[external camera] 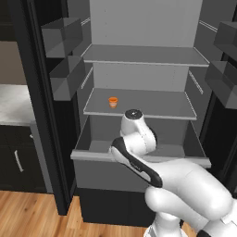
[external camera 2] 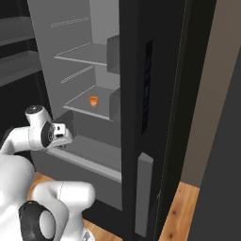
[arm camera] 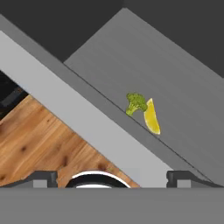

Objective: Place the lemon wedge and broccoli inside the fridge drawer. Close the drawer after placing the vegetables.

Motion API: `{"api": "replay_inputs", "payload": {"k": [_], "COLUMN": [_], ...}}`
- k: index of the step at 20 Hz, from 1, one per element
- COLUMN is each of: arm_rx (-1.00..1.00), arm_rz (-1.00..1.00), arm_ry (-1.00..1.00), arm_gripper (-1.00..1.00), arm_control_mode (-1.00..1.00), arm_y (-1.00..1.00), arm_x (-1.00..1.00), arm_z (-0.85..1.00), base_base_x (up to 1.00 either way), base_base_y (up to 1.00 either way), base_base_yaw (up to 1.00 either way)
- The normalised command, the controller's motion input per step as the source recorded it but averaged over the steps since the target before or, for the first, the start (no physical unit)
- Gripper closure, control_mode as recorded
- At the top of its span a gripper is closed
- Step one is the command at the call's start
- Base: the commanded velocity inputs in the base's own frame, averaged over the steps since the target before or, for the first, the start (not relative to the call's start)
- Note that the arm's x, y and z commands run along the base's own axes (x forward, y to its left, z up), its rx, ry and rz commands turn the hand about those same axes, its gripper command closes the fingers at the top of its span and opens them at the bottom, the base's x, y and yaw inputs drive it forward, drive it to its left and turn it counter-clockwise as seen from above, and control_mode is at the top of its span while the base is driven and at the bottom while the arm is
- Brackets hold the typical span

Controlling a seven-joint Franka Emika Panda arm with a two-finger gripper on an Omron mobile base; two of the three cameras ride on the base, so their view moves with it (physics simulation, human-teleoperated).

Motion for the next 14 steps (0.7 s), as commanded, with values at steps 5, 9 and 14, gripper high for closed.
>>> {"api": "replay_inputs", "payload": {"k": [5,9,14], "arm_rx": [0.0,0.0,0.0], "arm_rz": [-0.04,0.0,0.0], "arm_ry": [0.2,0.14,0.0], "arm_gripper": [-1.0,-1.0,-1.0], "arm_control_mode": [-1.0,-1.0,-1.0], "arm_y": [0.65,0.34,0.0], "arm_x": [0.05,0.68,1.0], "arm_z": [-0.71,-0.86,-0.33], "base_base_x": [0.0,0.0,0.0], "base_base_y": [0.0,0.0,0.0], "base_base_yaw": [0.0,0.0,0.0]}}
